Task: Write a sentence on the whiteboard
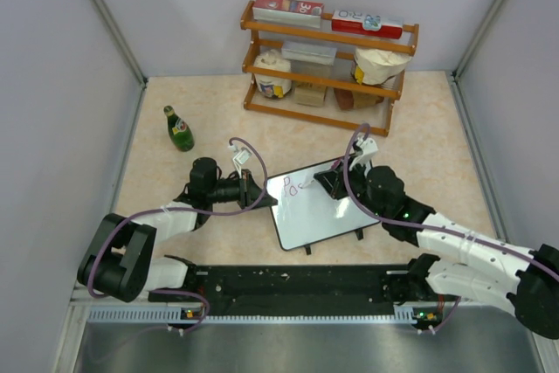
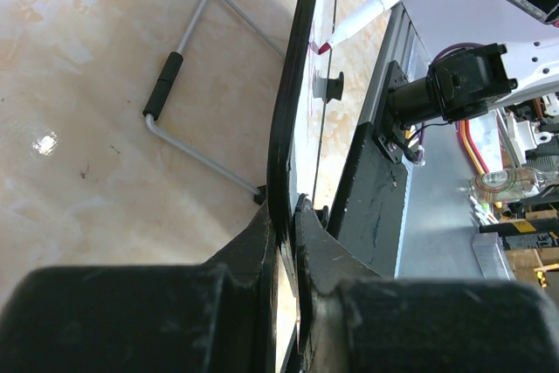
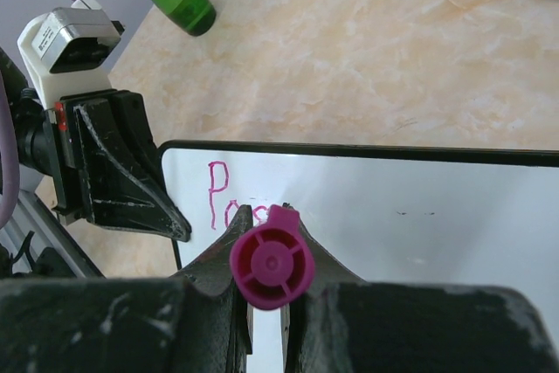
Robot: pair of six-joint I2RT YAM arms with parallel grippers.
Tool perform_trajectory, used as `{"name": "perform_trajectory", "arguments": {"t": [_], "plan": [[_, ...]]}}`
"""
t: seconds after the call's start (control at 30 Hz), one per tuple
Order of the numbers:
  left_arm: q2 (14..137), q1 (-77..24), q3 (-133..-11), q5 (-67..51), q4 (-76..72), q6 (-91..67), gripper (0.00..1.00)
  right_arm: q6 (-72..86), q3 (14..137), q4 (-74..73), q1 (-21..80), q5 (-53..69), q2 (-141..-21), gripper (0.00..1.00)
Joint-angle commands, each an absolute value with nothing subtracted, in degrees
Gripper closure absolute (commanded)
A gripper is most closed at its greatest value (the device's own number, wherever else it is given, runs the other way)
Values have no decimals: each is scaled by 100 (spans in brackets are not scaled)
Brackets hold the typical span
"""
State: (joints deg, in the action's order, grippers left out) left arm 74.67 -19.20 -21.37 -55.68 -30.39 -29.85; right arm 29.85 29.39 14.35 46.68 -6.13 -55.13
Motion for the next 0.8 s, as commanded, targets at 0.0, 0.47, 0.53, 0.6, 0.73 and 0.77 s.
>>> {"name": "perform_trajectory", "arguments": {"t": [0.0, 0.47, 0.53, 0.6, 0.73, 0.77], "plan": [[7550, -1951, -2145, -5212, -2918, -2470, 100, 2900, 2839, 1319, 4632, -800, -5362, 100], [7567, -1951, -2145, -5212, -2927, -2479, 100, 2857, 2786, 1502, 4641, -501, -5511, 100], [7585, -1942, -2153, -5229, -2927, -2479, 100, 2874, 2804, 1529, 4632, -457, -5528, 100], [7594, -1951, -2153, -5229, -2927, -2479, 100, 2874, 2804, 1573, 4632, -440, -5563, 100], [7594, -1951, -2153, -5229, -2944, -2479, 100, 2961, 2839, 1670, 4632, -396, -5607, 100], [7594, -1951, -2162, -5238, -2936, -2479, 100, 2971, 2839, 1705, 4623, -387, -5634, 100]]}}
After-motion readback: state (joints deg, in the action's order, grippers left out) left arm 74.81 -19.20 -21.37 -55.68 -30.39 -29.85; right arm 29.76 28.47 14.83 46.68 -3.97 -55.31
